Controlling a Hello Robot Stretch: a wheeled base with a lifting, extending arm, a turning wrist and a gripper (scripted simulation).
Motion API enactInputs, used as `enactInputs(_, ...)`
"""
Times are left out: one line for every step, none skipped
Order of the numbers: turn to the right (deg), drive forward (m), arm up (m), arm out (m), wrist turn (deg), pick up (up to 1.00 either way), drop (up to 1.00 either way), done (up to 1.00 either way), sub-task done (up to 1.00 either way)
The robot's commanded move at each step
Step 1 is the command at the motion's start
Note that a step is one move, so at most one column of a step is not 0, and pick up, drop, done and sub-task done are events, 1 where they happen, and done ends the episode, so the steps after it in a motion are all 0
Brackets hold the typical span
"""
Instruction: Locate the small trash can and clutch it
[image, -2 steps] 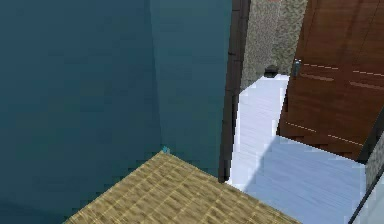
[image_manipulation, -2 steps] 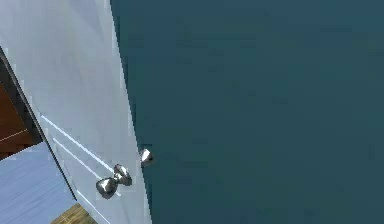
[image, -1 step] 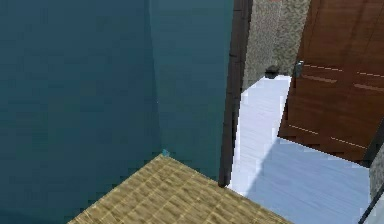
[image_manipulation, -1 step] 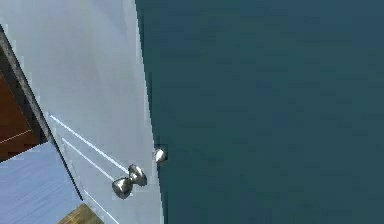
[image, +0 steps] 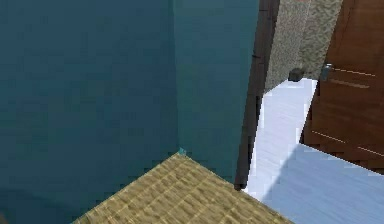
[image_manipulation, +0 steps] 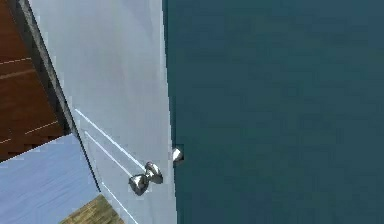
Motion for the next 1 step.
enactInputs(0.0,0.2,0.0,0.0,0.0,0.0,0.0,0.0,0.0)
